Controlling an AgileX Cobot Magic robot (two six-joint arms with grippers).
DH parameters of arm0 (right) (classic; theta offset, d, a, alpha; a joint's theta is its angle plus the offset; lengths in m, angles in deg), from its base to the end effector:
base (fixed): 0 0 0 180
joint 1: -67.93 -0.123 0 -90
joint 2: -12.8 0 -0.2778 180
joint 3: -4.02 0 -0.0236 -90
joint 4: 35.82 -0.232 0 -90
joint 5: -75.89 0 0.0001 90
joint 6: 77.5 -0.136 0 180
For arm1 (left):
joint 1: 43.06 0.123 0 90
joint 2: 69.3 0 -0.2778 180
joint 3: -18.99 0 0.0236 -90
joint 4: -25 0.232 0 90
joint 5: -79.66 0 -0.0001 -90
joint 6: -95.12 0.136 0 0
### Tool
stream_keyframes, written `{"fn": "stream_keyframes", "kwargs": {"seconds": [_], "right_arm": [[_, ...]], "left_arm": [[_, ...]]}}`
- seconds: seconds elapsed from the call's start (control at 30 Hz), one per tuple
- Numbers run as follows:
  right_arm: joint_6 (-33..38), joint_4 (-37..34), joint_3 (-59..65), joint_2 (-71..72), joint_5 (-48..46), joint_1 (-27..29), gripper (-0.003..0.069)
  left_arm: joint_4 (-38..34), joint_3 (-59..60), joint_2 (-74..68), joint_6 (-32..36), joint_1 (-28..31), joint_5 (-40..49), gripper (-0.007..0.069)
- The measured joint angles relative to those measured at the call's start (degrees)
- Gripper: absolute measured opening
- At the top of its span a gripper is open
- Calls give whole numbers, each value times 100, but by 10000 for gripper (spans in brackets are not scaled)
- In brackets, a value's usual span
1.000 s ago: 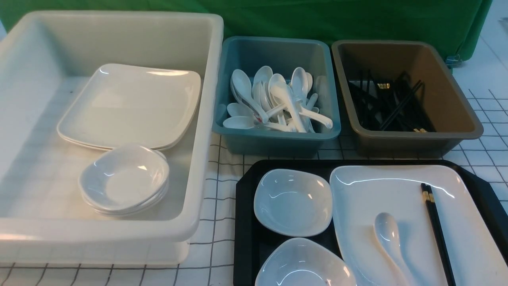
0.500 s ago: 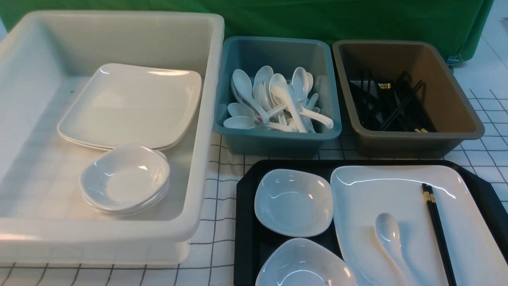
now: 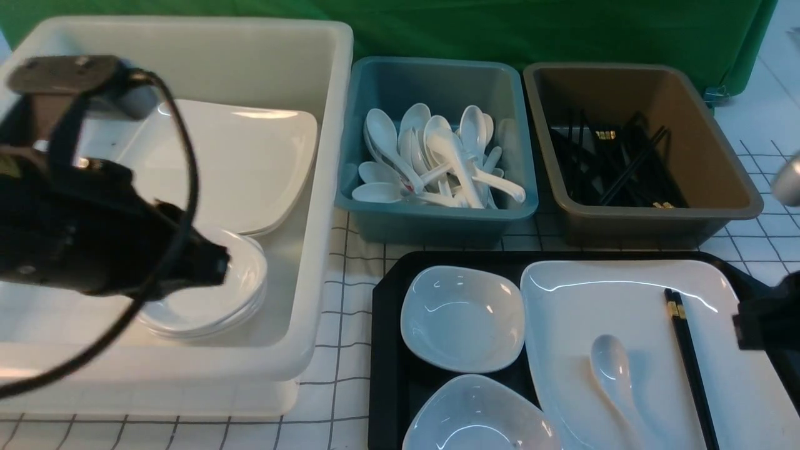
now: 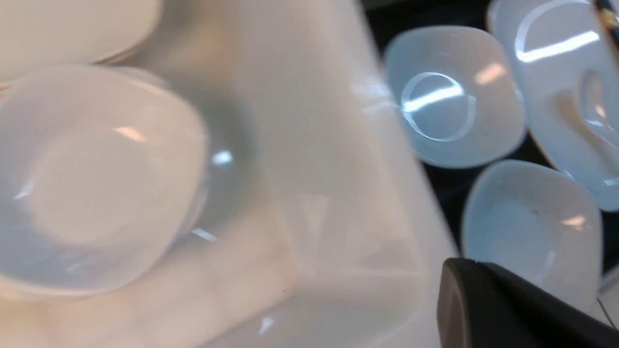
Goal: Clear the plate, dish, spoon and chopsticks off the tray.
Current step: Use the right arm to grab a pair of chopsticks from the plate
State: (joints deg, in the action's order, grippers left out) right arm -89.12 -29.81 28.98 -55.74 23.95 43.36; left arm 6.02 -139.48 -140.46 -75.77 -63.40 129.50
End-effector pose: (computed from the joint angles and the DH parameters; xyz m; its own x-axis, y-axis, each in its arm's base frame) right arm 0.1943 0.0765 0.2795 -0.7916 -0.2112 -0.5734 -0.2653 0.9641 0.0112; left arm 0.2002 -0.1103 0.2963 -0.7555 0.2189 -0.6175 0.4395 0.8683 -0.2300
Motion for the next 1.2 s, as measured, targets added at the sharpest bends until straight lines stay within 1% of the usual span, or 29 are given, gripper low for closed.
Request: {"fn": "stream_keyframes", "kwargs": {"seconds": [0.03,0.07,0.1,0.17,0.23,0.27,0.33,0.4,0.43,0.47,0.5,0.53,0.6,0.67,0.73,0.8,0.87,1.0,1.2], "right_arm": [[111,0,-199,-295,-104,108,0],[136,-8,-236,-351,-122,131,0],[311,-95,-528,-761,-241,388,0],[589,-392,-837,-1213,-311,799,0],[853,-733,-1063,-1634,-324,1140,7],[892,-812,-1104,-1718,-324,1201,12],[1036,-940,-1270,-2209,-303,1424,67],[1050,-946,-1291,-2442,-290,1460,114],[1074,-967,-1297,-2805,-240,1481,215],[1079,-973,-1297,-2971,-181,1481,270],[1079,-973,-1297,-2971,-181,1481,270],[1092,-980,-1297,-3183,-64,1481,342],[1069,-938,-1297,-3440,114,1481,412],[1007,-836,-1297,-3613,225,1481,437],[960,-664,-1297,-3800,335,1483,448],[892,-528,-1297,-3931,393,1509,451],[870,-482,-1297,-4038,456,1564,451],[853,-462,-1297,-4180,664,1697,451],[853,-546,-1308,-4427,771,1782,451]], "left_arm": [[142,-47,-98,-148,-374,-23,-10],[177,-58,-120,-185,-447,-36,-10],[459,-157,-306,-479,-1000,-33,-10],[773,-317,-566,-770,-1552,-38,-10],[908,-504,-808,-876,-1899,-103,-11],[921,-550,-860,-911,-1959,-110,-11],[958,-877,-1206,-911,-2200,-289,-11],[958,-1002,-1335,-911,-2236,-365,-11],[964,-1222,-1585,-863,-2269,-488,-11],[964,-1304,-1701,-803,-2269,-565,-11],[964,-1317,-1723,-796,-2269,-564,-11],[964,-1374,-1870,-739,-2269,-699,-11],[965,-1413,-2057,-542,-2269,-1017,-11],[848,-1424,-2192,-300,-2269,-1358,-9],[604,-1436,-2333,156,-2269,-1774,-6],[344,-1442,-2483,573,-2272,-1991,-4],[133,-1442,-2642,844,-2272,-2067,-3],[-98,-1442,-2972,1048,-2272,-2037,-3],[-139,-1442,-3224,1188,-2278,-1960,-3]]}}
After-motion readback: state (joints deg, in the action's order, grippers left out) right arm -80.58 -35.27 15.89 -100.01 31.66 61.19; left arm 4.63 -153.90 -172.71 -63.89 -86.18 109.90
